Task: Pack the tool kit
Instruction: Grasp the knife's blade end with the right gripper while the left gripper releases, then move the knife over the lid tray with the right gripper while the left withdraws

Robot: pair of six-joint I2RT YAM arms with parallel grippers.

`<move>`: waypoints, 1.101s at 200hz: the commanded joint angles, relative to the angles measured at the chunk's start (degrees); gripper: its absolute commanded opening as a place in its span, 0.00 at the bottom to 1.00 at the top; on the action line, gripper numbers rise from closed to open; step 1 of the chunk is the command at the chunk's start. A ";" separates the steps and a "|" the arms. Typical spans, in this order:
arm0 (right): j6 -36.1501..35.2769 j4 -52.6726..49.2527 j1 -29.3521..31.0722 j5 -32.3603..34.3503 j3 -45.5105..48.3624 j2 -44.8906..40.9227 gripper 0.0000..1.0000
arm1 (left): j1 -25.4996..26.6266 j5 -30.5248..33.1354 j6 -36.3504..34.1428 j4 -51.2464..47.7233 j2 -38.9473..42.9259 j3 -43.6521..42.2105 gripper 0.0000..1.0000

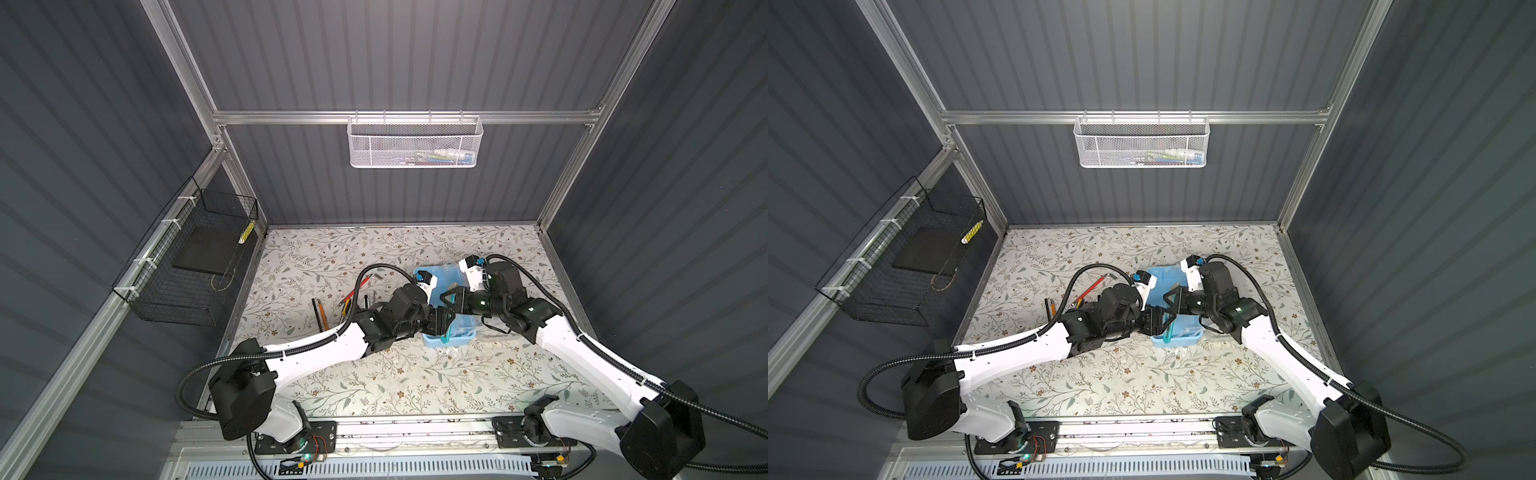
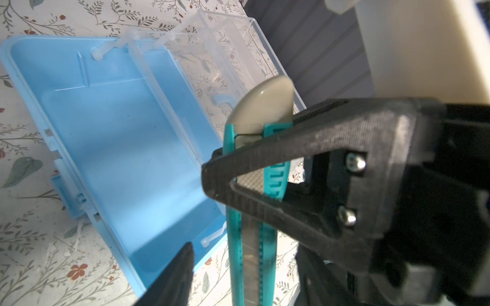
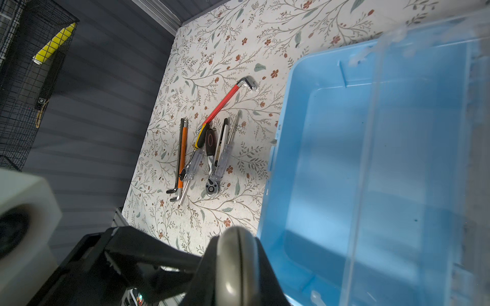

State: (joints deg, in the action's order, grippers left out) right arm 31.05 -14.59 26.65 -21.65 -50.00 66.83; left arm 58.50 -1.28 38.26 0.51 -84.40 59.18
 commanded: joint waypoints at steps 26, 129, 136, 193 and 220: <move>-5.36 -5.29 -4.55 -1.64 -3.22 -1.88 0.14 | -0.36 3.74 -0.77 -1.47 3.78 -1.49 0.83; -22.93 -17.12 -16.98 -1.42 -11.91 2.62 0.15 | -2.55 9.70 -1.28 -7.41 9.38 -6.79 1.00; -24.52 -17.91 -17.73 -1.54 -12.85 3.67 0.15 | -2.65 9.73 -1.29 -7.64 9.67 -7.12 1.00; -31.79 -17.95 -24.19 -6.68 -19.37 12.74 0.16 | -3.07 9.71 -1.17 -7.94 10.53 -8.80 1.00; -34.89 -18.40 -24.40 -7.35 -21.97 17.46 0.16 | -3.32 9.72 -1.26 -8.23 11.00 -9.04 1.00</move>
State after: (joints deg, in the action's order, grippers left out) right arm 0.93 -31.75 2.33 -26.15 -69.17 81.12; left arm 55.75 7.77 37.89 -6.46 -75.09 50.72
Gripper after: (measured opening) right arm 0.181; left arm 0.997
